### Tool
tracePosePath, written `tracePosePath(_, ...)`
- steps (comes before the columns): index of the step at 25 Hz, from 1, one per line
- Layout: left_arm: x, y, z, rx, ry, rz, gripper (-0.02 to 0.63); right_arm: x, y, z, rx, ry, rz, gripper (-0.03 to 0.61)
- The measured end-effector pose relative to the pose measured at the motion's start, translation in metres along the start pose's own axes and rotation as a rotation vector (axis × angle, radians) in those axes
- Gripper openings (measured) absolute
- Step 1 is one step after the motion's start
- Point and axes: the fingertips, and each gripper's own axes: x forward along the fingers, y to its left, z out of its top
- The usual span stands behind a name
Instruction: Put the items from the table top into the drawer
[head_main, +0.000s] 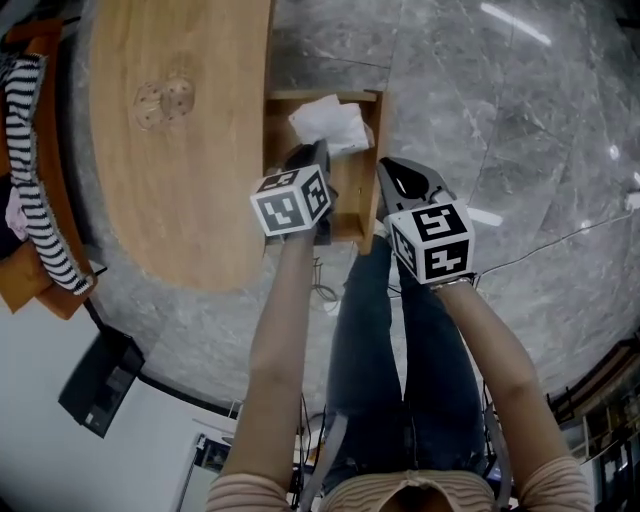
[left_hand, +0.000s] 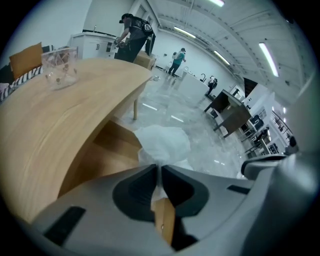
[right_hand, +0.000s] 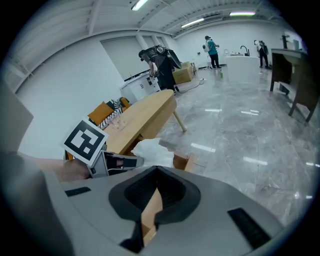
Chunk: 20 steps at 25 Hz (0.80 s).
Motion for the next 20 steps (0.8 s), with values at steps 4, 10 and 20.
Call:
tracePosePath(4,0.016,0.006,-0.005,0.05,0.029,0.005,0.041,0.008,-0.006,-0.006,0.014,0.012,-0.002,0.008)
tracePosePath(10,0.033,0.015,-0.014,0.13,0.078,0.004,0.041,0.02,-0.004,-0.014,0.031,0.028,0.001,0.008)
tracePosePath(20,0.054,0.023,-0.018,0.189,0.109,-0.003,0.041,0.039,0.0,-0.021,0.048,0.049,0.0,0.008)
